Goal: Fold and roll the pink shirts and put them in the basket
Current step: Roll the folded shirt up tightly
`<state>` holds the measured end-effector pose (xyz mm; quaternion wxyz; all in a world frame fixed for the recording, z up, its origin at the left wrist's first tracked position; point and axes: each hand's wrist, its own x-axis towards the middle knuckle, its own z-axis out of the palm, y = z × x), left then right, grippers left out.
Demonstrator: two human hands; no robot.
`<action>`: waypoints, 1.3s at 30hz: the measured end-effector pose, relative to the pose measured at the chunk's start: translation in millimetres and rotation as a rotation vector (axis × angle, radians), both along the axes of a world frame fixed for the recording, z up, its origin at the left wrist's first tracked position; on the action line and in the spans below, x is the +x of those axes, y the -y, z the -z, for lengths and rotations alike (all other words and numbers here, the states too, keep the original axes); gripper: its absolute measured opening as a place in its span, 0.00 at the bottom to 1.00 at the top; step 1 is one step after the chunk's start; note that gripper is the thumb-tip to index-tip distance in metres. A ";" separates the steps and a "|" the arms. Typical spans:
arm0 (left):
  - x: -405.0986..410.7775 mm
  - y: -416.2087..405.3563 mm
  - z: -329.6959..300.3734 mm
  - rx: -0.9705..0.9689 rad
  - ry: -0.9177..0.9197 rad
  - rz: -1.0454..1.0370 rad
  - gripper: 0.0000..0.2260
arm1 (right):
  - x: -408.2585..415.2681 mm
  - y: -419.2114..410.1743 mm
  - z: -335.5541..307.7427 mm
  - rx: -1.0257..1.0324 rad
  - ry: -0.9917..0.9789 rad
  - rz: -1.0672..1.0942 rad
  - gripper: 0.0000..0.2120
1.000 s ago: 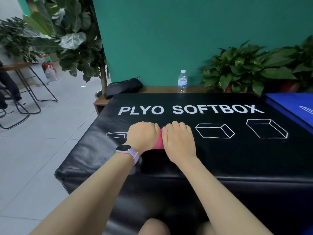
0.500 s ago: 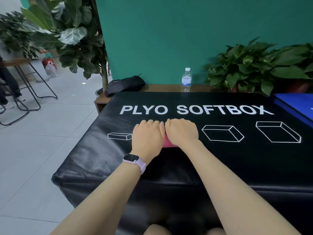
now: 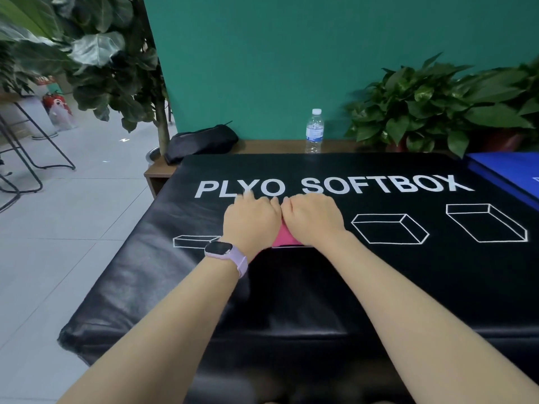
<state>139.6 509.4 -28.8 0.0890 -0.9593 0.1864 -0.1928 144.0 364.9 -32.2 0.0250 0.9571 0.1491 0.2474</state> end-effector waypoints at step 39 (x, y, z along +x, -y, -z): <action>92.8 0.7 7.1 -1.524 -0.345 0.222 0.21 | 50.0 43.4 4.6 0.343 -0.206 -0.161 0.33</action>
